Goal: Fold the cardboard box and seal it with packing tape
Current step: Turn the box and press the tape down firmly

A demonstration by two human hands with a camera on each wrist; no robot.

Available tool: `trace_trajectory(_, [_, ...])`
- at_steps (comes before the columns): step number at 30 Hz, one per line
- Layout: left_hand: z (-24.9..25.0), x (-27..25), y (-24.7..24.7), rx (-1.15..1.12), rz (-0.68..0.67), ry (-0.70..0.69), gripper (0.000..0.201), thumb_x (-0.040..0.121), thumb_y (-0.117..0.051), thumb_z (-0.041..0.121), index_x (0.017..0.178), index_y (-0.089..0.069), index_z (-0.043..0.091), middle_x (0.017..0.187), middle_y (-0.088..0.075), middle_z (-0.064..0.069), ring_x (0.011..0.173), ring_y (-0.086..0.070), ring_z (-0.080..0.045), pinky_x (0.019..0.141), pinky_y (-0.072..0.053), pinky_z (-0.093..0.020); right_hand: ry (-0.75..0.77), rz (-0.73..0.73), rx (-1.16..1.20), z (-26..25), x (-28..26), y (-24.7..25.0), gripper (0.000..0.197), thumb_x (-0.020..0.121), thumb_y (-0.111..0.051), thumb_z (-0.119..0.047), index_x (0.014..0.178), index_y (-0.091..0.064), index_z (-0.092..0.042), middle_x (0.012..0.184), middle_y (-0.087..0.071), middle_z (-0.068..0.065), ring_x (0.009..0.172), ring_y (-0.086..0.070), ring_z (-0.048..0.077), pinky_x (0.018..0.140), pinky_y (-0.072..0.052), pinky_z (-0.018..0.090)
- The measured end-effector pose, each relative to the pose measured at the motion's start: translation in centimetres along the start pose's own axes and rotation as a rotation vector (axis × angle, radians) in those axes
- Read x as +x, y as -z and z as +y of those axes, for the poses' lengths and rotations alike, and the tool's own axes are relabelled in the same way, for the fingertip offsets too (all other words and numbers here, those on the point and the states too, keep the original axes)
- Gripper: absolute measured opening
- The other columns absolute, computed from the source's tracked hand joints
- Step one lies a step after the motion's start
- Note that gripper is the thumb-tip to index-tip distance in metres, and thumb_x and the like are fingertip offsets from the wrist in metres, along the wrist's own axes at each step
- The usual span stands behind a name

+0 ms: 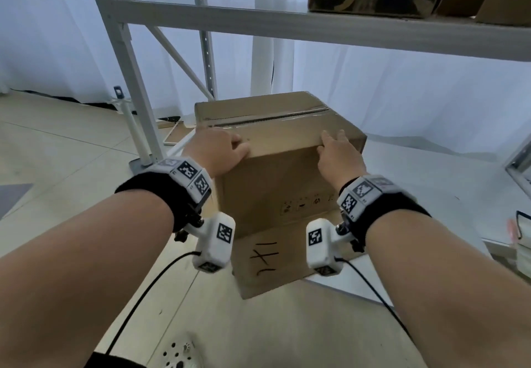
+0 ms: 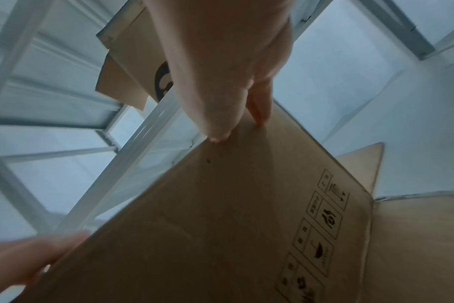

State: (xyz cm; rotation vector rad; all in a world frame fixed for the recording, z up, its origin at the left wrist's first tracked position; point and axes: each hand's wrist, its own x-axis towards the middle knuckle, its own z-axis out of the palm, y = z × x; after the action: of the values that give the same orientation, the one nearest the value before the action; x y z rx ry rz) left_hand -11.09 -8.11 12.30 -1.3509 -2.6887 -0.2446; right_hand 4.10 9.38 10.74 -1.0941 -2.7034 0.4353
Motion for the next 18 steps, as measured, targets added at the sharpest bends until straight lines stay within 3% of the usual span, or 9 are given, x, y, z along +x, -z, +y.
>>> trace_trajectory(2, [1.6, -1.1, 0.1, 0.032, 0.039, -0.030, 0.039, 0.095, -0.035, 0.040, 0.089, -0.068, 0.019, 0.079, -0.062, -0.001, 0.092, -0.057, -0.025, 0.085, -0.042, -0.035, -0.020, -0.178, 0.223, 1.2, 0.2, 0.8, 0.060, 0.103, -0.028, -0.043, 0.153, -0.006, -0.019, 0.158, 0.018, 0.013, 0.146, -0.008, 0.036, 0.115, -0.018, 0.043])
trace_trajectory(4, [2.3, -1.9, 0.5, 0.088, 0.065, -0.021, 0.038, 0.091, -0.037, 0.030, 0.060, -0.051, 0.013, 0.060, -0.046, -0.002, 0.077, -0.051, -0.024, 0.069, -0.041, -0.031, 0.026, -0.238, 0.432, 2.0, -0.5, 1.0, 0.072, 0.095, -0.029, -0.062, 0.153, -0.003, -0.028, 0.157, 0.022, 0.010, 0.147, -0.003, 0.032, 0.118, -0.014, 0.044])
trace_trajectory(6, [2.4, -2.5, 1.1, 0.090, 0.075, -0.018, 0.040, 0.089, -0.039, 0.026, 0.052, -0.039, 0.011, 0.055, -0.039, -0.003, 0.064, -0.047, -0.022, 0.063, -0.041, -0.031, 0.123, -0.284, 0.567, 1.7, -2.2, 0.5, 0.082, 0.085, -0.034, -0.074, 0.152, -0.010, -0.033, 0.160, 0.004, 0.006, 0.147, -0.010, 0.028, 0.117, -0.020, 0.050])
trace_trajectory(8, [2.2, -3.2, 1.4, 0.059, 0.071, -0.014, 0.041, 0.088, -0.041, 0.023, 0.049, -0.038, 0.010, 0.053, -0.039, -0.003, 0.054, -0.041, -0.019, 0.057, -0.036, -0.029, 0.230, -0.371, 0.617, 0.4, -4.1, -0.6, 0.072, 0.090, -0.034, -0.067, 0.151, -0.016, -0.033, 0.152, -0.030, -0.006, 0.141, -0.024, 0.019, 0.116, -0.024, 0.049])
trace_trajectory(9, [2.2, -3.5, 1.4, 0.055, 0.083, -0.017, 0.040, 0.088, -0.041, 0.023, 0.050, -0.039, 0.009, 0.053, -0.040, -0.003, 0.053, -0.042, -0.018, 0.054, -0.032, -0.028, 0.257, -0.403, 0.620, -0.4, -4.8, -1.0, 0.062, 0.095, -0.032, -0.060, 0.151, -0.018, -0.034, 0.146, -0.037, -0.009, 0.140, -0.025, 0.017, 0.117, -0.022, 0.048])
trace_trajectory(11, [2.5, -4.2, 1.5, 0.032, 0.075, -0.037, 0.035, 0.087, -0.041, 0.019, 0.054, -0.047, 0.008, 0.056, -0.046, -0.004, 0.056, -0.046, -0.019, 0.050, -0.029, -0.025, 0.248, -0.411, 0.616, -1.5, -5.7, -0.9, 0.052, 0.101, -0.028, -0.049, 0.150, -0.018, -0.037, 0.155, -0.027, -0.006, 0.146, -0.013, 0.018, 0.119, -0.014, 0.046])
trace_trajectory(13, [2.9, -4.9, 2.1, 0.005, -0.028, -0.065, 0.023, 0.084, -0.042, 0.011, 0.074, -0.062, 0.005, 0.071, -0.058, -0.006, 0.068, -0.052, -0.020, 0.057, -0.036, -0.024, 0.205, -0.371, 0.619, -1.3, -5.9, -0.1, 0.049, 0.104, -0.025, -0.041, 0.152, -0.019, -0.030, 0.158, -0.020, -0.005, 0.146, -0.014, 0.017, 0.118, -0.016, 0.039])
trace_trajectory(16, [2.5, -6.2, 2.6, -0.015, -0.186, -0.144, 0.039, 0.083, -0.046, 0.002, 0.119, -0.058, 0.005, 0.120, -0.060, -0.010, 0.109, -0.053, -0.024, 0.093, -0.042, -0.032, 0.154, -0.333, 0.643, -0.8, -5.8, 1.0, 0.052, 0.103, -0.024, -0.044, 0.152, -0.020, -0.027, 0.158, -0.020, -0.006, 0.144, -0.020, 0.017, 0.116, -0.023, 0.040])
trace_trajectory(18, [2.2, -7.4, 2.4, 0.009, -0.172, -0.210, 0.048, 0.091, -0.049, 0.004, 0.139, -0.044, 0.007, 0.145, -0.043, -0.009, 0.133, -0.038, -0.022, 0.111, -0.024, -0.028, 0.135, -0.344, 0.663, -1.8, -6.3, 0.8, 0.054, 0.102, -0.029, -0.047, 0.152, -0.021, -0.028, 0.157, -0.021, -0.005, 0.143, -0.022, 0.019, 0.114, -0.026, 0.043])
